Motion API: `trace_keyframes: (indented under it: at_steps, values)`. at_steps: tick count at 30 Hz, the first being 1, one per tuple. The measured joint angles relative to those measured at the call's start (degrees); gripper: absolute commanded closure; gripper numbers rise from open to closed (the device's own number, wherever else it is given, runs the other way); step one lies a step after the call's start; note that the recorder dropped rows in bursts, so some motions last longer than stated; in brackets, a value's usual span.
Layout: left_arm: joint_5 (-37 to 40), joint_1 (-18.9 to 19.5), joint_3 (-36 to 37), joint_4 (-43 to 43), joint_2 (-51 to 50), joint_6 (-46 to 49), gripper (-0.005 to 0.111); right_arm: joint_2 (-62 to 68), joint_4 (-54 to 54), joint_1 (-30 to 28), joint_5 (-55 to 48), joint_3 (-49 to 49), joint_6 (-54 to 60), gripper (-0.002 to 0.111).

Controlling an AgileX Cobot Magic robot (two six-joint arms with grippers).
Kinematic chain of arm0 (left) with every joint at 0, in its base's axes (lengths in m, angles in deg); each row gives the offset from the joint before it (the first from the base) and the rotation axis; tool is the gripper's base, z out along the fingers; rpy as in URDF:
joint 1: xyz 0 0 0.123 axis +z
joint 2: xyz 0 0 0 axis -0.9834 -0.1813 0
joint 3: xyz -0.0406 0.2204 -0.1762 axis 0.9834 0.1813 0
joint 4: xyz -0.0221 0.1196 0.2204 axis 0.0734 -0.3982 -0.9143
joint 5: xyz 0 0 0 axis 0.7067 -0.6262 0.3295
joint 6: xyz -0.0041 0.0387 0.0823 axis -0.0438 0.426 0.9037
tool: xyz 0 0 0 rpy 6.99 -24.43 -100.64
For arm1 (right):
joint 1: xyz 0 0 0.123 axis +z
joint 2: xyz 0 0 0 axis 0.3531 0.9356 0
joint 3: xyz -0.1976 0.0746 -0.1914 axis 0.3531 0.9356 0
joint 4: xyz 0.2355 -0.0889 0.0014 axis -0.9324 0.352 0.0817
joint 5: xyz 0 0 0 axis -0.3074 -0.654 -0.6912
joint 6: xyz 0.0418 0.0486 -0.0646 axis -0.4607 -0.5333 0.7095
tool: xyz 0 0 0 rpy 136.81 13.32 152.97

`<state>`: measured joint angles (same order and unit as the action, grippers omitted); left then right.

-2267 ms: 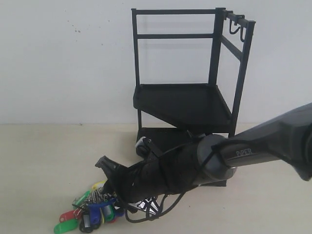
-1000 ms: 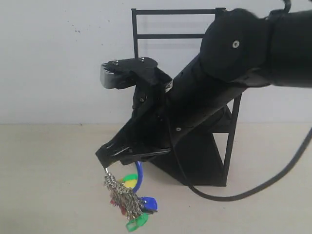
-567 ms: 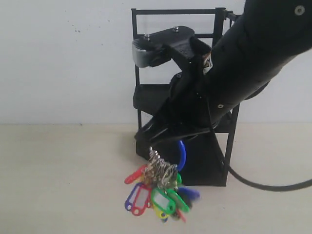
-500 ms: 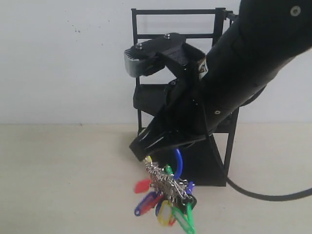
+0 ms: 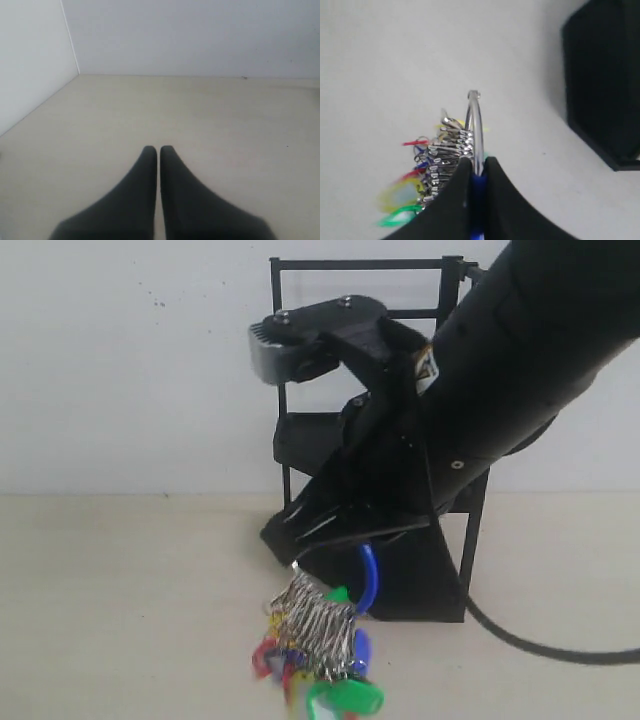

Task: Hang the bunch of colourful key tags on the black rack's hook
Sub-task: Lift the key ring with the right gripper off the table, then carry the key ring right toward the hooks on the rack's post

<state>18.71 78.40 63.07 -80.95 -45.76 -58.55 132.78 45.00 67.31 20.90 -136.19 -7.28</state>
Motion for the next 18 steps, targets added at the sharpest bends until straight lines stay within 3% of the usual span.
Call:
trace_keyframes:
  at_steps: [11,18]
  values:
    - [0.0,0.0,0.0,0.0,0.0,0.0,0.102,-9.9,17.8,-2.0,-5.8,0.1,-8.5,0.108]
    - [0.0,0.0,0.0,0.0,0.0,0.0,0.102,-17.4,22.7,-11.4,-5.6,0.1,-9.4,0.108]
